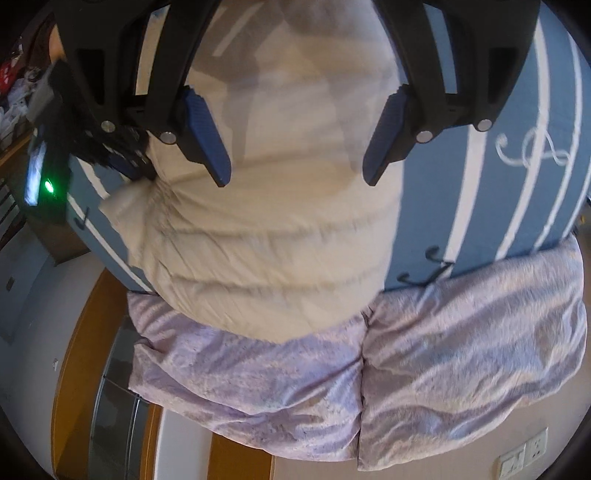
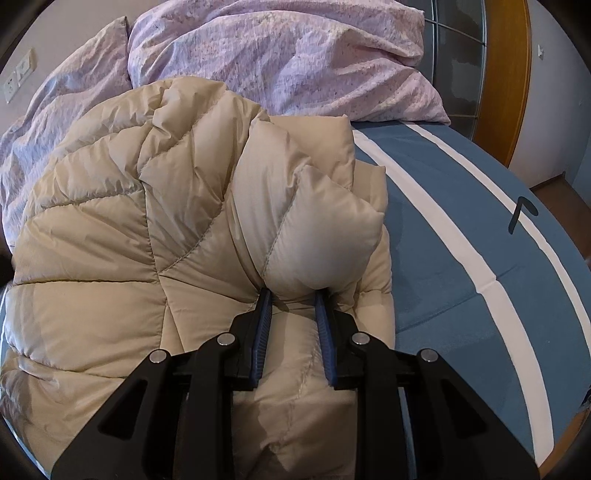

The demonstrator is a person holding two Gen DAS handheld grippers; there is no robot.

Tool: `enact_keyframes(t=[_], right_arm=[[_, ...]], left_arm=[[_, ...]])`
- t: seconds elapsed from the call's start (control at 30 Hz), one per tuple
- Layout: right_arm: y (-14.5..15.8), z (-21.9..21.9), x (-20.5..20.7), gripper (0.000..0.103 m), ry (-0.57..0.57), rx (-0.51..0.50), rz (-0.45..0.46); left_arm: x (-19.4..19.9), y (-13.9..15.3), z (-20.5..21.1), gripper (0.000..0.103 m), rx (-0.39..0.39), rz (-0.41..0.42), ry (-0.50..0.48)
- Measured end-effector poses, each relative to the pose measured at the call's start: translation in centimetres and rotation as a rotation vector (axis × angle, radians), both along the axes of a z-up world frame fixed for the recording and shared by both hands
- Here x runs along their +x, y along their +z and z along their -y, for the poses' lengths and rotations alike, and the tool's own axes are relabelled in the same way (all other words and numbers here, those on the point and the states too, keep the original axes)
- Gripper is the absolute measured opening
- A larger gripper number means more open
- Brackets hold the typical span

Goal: Fold large clothes
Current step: 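Hold the jacket with the right gripper while the left gripper presses the fold flat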

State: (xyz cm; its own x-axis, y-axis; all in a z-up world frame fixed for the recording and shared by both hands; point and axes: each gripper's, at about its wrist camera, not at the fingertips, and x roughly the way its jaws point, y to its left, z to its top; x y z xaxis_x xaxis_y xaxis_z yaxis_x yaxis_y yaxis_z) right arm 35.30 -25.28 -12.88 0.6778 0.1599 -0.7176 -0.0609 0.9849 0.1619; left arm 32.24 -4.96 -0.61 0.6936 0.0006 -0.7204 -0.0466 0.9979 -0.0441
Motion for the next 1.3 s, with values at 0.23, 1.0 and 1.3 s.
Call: enact_keyframes(t=[0.23,1.0,1.3], right_arm=[[-0.1,-0.1,-0.1,0.025,-0.006,-0.009,0.019],[-0.1,0.0,-0.1,0.025,-0.017,-0.02,0.043],[0.0,-0.1,-0.1,0.026,-0.018,-0.034,0.045]], left_arm=[[4.4,-0.6,-0.9,0.074,0.042,-0.028,0.004],[7.0,-7.5,-1.1,0.101,0.102,0.012,0.062],[7.6,-8.3,-1.3,0.101,0.065,-0.004,0.07]])
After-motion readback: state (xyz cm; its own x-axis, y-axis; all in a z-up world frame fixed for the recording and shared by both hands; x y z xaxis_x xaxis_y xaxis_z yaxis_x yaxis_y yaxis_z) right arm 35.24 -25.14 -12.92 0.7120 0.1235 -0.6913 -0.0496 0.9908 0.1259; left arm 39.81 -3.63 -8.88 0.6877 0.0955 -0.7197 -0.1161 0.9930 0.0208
